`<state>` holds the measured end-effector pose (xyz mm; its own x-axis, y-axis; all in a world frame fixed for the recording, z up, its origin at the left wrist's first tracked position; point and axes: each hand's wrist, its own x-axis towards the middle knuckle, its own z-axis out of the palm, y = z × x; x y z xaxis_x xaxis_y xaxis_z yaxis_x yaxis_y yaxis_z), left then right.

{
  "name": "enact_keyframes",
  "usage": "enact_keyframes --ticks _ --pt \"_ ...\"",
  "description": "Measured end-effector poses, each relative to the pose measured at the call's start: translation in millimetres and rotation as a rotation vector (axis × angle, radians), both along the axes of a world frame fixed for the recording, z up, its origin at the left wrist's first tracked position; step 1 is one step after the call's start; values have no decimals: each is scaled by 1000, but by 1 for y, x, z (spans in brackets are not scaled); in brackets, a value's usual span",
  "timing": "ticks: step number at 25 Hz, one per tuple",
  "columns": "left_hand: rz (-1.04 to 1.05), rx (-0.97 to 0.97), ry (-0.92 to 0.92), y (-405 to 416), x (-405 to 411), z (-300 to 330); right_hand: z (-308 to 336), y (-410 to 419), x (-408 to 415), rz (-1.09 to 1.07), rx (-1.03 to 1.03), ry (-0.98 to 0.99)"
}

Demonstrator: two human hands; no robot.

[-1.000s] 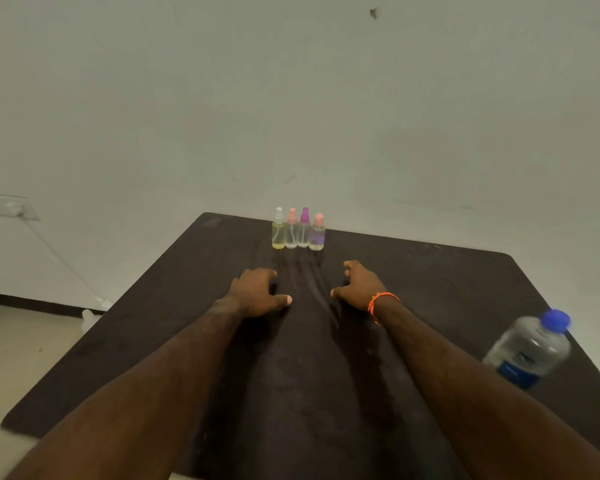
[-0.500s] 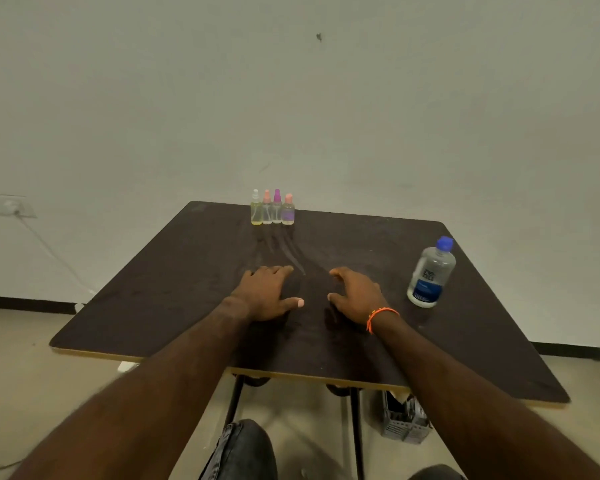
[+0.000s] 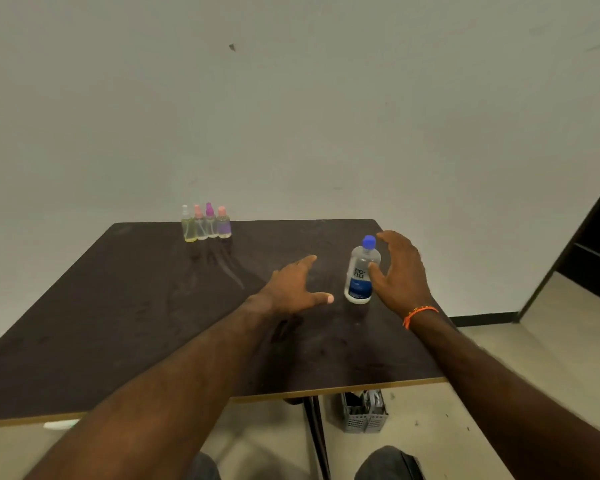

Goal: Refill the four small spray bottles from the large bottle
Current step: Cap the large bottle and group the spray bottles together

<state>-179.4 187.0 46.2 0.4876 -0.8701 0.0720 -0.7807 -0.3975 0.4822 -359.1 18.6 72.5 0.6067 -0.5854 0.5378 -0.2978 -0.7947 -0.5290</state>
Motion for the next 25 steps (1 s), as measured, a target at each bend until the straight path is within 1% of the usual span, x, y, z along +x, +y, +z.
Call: enact_keyframes --ticks 3,5,8,11,15,22,25 --pt "-37 0 75 -42 -11 -6 -21 -20 -8 -82 177 94" --pt "-46 5 133 -63 -12 -11 -36 -27 -8 -76 276 174" --pt "-33 -14 212 -87 -9 -21 -50 -31 -4 -12 365 258" --pt "-82 -148 288 -94 -7 -33 -55 -27 3 62 385 253" --pt "-141 -314 385 -92 -8 -41 -59 -28 11 53 390 270" --pt "-138 -392 446 -80 -10 -40 -56 -14 15 57 420 231" --pt "-115 -413 428 -72 -5 -37 -53 -8 18 77 427 208"
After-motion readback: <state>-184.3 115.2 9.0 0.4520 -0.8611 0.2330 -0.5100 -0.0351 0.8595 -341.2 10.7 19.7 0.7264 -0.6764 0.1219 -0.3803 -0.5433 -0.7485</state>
